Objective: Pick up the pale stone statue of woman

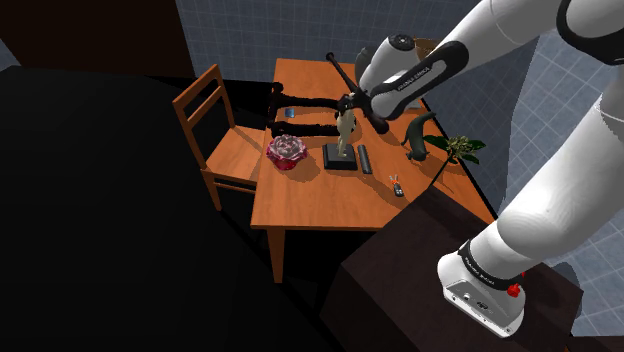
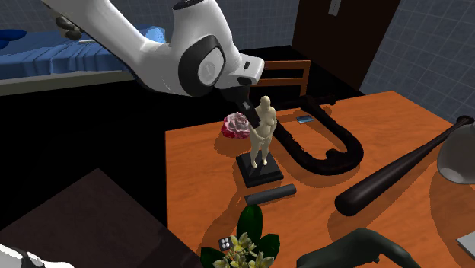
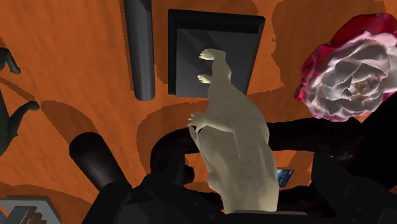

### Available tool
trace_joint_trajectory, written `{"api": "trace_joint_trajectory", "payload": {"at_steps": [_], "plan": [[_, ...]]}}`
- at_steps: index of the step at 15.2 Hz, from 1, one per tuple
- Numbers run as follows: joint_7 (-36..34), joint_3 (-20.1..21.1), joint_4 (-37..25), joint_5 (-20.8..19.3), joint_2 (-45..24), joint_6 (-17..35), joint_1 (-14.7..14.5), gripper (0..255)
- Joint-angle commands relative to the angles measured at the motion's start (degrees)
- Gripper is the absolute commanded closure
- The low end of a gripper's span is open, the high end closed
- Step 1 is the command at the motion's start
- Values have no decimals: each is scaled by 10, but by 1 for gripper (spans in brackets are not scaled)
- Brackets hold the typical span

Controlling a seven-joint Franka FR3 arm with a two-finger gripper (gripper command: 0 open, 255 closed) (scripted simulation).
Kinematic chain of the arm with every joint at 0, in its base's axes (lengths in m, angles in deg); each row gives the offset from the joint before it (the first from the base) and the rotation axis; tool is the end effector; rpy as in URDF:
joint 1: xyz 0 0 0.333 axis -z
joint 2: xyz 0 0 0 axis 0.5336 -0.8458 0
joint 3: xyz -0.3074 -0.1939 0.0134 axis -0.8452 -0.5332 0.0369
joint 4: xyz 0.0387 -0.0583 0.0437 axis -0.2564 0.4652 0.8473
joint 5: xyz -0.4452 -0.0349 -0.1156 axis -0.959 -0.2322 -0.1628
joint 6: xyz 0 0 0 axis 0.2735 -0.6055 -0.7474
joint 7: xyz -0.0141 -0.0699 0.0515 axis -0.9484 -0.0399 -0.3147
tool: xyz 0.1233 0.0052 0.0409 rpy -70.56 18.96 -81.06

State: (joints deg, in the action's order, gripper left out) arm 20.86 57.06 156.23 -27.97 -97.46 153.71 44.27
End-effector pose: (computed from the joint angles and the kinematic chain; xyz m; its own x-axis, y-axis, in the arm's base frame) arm 0.5948 -0.1182 0.2742 0.7530 -0.5143 0.4104 -0.5323 -0.8428 -0.0796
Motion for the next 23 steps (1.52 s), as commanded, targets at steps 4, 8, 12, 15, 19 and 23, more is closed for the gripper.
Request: {"api": "trace_joint_trajectory", "payload": {"at_steps": [4, 8, 12, 15, 19, 23], "plan": [[-28, -18, -4, -29, -36, 34, -11, 0], [-36, -26, -4, -38, -48, 46, -16, 255], [-35, -25, -5, -37, -48, 45, -16, 255], [-36, -26, -5, -37, -48, 45, -16, 255], [-26, -16, -4, -27, -33, 31, -10, 255], [-4, -1, -5, -4, -6, 3, 1, 255]]}}
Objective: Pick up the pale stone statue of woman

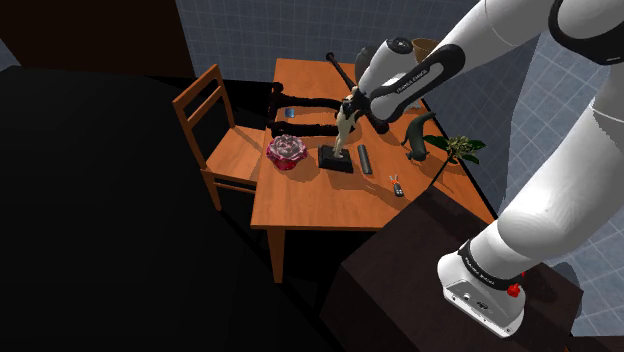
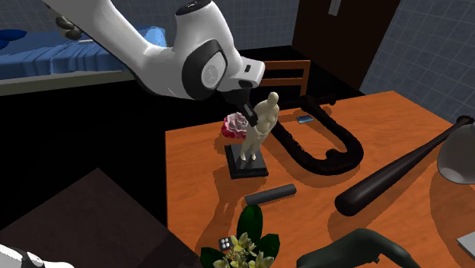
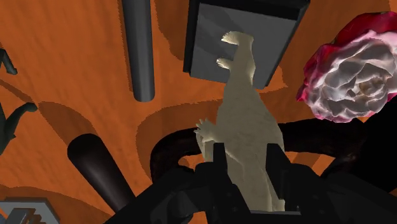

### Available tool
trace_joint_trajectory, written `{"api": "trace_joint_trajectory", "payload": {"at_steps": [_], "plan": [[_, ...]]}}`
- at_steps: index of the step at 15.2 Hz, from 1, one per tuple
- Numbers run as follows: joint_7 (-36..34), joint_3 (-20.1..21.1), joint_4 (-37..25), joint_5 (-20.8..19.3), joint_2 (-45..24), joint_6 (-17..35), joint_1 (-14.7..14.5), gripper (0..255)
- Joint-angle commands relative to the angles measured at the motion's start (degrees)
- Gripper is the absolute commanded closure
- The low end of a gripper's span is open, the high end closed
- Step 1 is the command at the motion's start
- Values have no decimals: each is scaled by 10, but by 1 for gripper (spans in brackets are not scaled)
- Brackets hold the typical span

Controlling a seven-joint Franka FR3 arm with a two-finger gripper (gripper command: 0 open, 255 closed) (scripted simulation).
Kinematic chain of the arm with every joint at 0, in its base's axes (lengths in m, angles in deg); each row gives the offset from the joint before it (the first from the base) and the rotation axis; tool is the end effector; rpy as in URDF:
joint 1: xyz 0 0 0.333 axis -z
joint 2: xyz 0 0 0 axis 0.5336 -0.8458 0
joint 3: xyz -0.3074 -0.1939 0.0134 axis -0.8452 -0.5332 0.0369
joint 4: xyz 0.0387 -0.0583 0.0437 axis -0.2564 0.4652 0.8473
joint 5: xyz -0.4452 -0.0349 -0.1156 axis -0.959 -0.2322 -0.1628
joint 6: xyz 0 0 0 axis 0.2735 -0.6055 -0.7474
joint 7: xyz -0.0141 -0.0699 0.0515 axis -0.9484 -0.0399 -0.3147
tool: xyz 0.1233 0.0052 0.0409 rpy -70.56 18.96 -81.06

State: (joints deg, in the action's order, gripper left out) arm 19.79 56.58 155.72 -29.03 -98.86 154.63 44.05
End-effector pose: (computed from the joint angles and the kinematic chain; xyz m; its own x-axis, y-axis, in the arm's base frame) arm 0.5976 -0.1198 0.2653 0.7510 -0.5163 0.4115 -0.5350 -0.8412 -0.0791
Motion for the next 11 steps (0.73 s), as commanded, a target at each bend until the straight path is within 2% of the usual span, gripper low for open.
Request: {"api": "trace_joint_trajectory", "payload": {"at_steps": [1, 9, 11], "plan": [[12, 7, 0, 12, 14, -13, 5, 255], [49, 22, -9, 52, 63, -70, 13, 255], [50, 22, -9, 53, 64, -71, 13, 255]]}}
